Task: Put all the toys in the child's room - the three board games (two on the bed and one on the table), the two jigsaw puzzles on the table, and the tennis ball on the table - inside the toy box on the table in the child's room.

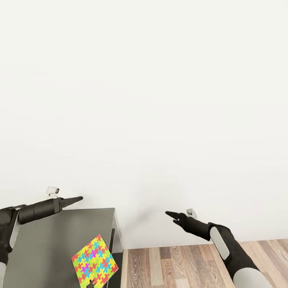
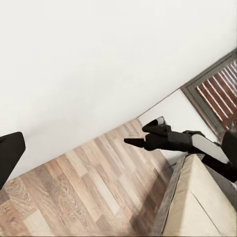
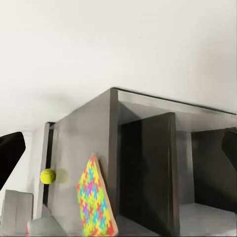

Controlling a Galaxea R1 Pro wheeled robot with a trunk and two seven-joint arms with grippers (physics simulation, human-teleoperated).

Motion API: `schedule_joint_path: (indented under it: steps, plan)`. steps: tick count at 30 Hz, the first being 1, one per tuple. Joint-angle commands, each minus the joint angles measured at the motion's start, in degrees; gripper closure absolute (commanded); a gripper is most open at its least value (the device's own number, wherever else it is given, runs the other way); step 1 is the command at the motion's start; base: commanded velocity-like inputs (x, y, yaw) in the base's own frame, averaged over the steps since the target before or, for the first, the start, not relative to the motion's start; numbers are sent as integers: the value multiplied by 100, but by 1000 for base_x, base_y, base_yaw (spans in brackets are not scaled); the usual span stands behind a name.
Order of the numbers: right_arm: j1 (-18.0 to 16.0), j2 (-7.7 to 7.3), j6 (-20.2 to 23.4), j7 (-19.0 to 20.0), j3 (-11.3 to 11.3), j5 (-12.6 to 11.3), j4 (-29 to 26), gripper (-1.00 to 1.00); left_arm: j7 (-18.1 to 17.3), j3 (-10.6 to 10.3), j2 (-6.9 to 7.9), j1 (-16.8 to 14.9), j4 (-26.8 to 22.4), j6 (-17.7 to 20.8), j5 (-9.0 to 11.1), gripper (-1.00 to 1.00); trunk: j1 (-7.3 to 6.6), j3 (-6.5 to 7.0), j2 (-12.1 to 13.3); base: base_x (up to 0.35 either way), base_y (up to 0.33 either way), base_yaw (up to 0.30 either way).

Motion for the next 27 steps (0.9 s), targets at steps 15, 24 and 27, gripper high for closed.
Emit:
schedule_joint_path:
  steps: [15,24,27]
  plan:
    - [-176,212,167,-491,134,-21,235,-100,41,-339,11,-17,-665,1274,-55,-100,332,-281,-614,0,0,0]
    - [-256,244,533,-1033,109,-194,287,-100,40,-282,38,-17,-757,1337,-27,-100,530,-442,-975,0,0,0]
    - [-295,282,951,-1052,104,-306,293,-100,36,-273,56,-17,-775,1337,-24,-100,574,-478,-1055,0,0,0]
